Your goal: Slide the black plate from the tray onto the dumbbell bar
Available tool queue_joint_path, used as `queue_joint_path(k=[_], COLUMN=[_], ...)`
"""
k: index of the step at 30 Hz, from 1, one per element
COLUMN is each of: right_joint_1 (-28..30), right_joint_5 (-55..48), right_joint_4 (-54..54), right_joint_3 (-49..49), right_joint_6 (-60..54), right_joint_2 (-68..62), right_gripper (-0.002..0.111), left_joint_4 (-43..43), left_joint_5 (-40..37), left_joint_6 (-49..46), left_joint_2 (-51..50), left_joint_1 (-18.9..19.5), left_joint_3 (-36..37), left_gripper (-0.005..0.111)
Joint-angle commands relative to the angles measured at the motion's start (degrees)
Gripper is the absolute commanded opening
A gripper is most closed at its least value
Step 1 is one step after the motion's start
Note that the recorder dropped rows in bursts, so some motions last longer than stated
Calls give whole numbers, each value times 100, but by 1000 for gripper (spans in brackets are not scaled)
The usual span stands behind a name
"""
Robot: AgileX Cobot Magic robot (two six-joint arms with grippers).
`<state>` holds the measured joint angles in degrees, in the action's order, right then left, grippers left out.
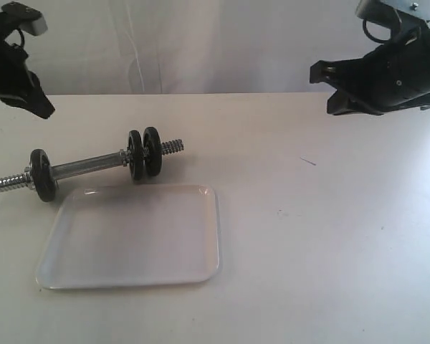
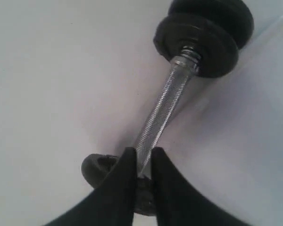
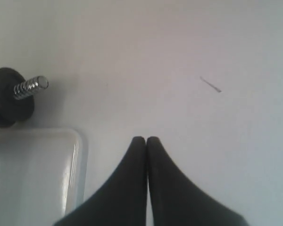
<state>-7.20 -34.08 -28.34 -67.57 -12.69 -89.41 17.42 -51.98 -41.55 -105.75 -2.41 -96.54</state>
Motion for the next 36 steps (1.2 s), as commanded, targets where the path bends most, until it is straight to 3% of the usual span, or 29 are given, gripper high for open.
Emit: queue_joint_path(k=[1, 3, 5, 10, 21, 31, 34, 36], right_joint_1=[-107, -134, -143, -143, -143, -143, -143, -143], right_joint_5=[-362, -498, -626, -808, -1039, -938, -951, -951], right_joint_4=[-36, -36, -36, -25, -25, -2, 8, 8], right_joint_3=[34, 34, 34, 34, 146, 592, 602, 615], right_joint_6=[-159, -185, -232, -255, -365, -395, -395, -395], right_joint_2=[100, 135, 190, 356, 763, 1270, 1415, 1483], right_gripper=[0, 0, 0, 0, 0, 0, 0, 0], left_joint_4=[-406, -720, -905, -895, -895, -717, -639, -639], left_joint_5=[-348, -412, -592, -504, 429, 536, 592, 584], left_joint_6=[-536, -804, -1052, -1731, -2161, -2161, -2378, -2593], left_joint_2=[-357, -560, -776, -1190, -1638, -2010, -2008, -2008], left_joint_1=[-488, -712, -873, -1034, -1033, -1033, -1057, -1110], left_joint_3=[-460, -496, -496, -496, -496, -496, -536, -587], left_gripper=[48, 61, 65, 66, 63, 29, 0, 0])
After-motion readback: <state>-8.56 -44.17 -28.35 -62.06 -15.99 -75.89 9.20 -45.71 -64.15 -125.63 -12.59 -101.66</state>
